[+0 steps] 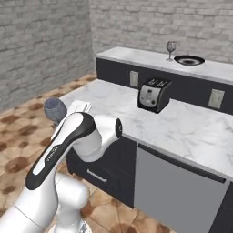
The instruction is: Retrieve the wine glasses from the counter and place one next to each plate.
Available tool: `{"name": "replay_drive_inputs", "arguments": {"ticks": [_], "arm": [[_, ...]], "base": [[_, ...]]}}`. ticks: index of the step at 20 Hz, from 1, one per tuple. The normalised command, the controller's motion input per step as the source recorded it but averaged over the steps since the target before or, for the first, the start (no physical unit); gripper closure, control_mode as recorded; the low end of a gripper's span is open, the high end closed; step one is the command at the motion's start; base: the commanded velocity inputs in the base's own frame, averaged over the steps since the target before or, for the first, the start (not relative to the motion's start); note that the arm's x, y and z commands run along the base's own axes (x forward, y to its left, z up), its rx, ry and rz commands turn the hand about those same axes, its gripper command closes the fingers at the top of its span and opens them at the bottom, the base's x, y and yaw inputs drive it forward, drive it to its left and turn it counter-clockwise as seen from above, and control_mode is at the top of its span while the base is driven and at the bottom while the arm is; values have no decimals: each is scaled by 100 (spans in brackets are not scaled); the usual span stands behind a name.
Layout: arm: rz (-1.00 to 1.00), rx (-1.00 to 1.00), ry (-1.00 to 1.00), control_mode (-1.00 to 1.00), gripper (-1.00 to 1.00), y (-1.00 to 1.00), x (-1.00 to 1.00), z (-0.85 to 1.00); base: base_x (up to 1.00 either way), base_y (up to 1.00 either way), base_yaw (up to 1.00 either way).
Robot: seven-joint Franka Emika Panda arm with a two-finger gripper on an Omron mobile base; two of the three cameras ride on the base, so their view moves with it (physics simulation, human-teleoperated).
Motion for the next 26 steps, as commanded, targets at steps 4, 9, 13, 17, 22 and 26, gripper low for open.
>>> {"name": "replay_drive_inputs", "arguments": {"ticks": [4,9,13,17,22,26], "arm": [[0,0,0,100,100,0,0,0],[0,0,0,100,100,0,0,0],[0,0,0,100,100,0,0,0],[0,0,0,100,100,0,0,0],[0,0,0,100,100,0,0,0],[0,0,0,100,100,0,0,0]], "base": [[61,100,0],[69,100,0],[87,100,0],[85,100,0],[100,100,-2],[100,100,-2]]}}
